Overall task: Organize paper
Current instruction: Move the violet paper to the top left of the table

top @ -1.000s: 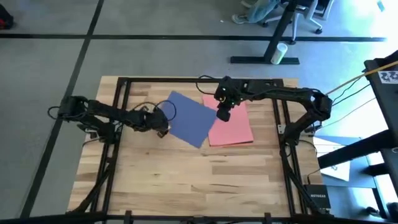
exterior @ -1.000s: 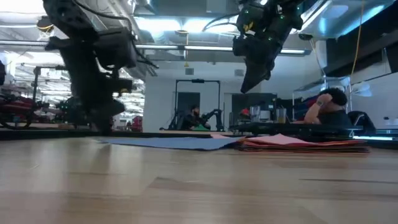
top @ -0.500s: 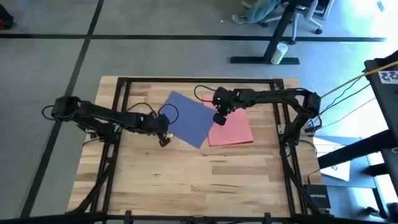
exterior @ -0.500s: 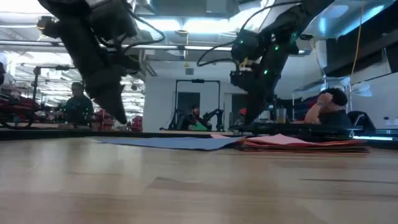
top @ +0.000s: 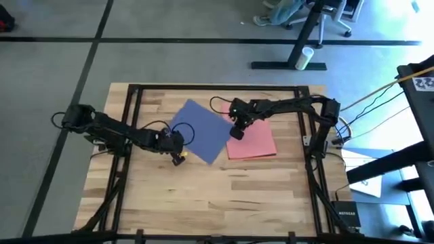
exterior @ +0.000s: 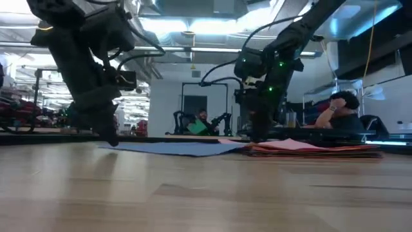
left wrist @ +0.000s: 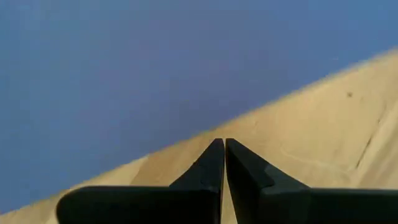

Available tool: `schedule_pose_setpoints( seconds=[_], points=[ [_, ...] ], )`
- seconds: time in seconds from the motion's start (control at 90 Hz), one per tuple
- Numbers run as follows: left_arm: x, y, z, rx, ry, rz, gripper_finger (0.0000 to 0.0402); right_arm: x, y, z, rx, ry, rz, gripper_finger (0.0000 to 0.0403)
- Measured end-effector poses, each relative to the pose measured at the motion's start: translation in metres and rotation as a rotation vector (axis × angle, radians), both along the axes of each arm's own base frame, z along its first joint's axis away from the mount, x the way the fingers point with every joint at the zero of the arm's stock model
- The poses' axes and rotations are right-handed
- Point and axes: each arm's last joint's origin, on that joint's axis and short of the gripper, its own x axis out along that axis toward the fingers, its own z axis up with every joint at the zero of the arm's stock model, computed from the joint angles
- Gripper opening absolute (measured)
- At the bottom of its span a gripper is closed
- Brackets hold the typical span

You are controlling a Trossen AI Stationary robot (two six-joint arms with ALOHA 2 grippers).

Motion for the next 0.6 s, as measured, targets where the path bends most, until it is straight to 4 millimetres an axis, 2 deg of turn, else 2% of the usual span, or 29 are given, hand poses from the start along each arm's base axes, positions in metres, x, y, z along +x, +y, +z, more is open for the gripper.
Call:
schedule_pose_setpoints(
  seconds=[0.133,0.267,0.444,0.6],
  points=[
    [0.003,0.000,0.002,-0.003,-0.037,-0.002,0.0000,0.011,0.018,0.006,0.121,-0.103,0.120,0.0000],
    [0.012,-0.001,0.006,-0.018,-0.138,-0.012,0.0000,0.018,0.033,0.009,0.141,-0.153,0.184,0.0000],
    [0.026,-0.009,0.012,-0.099,-0.271,-0.120,0.0000,0.023,0.032,0.014,0.015,-0.157,0.133,0.0000],
    [0.028,-0.016,0.001,-0.093,-0.228,-0.163,0.0000,0.025,0.031,0.015,-0.002,-0.183,0.129,0.0000]
  ],
)
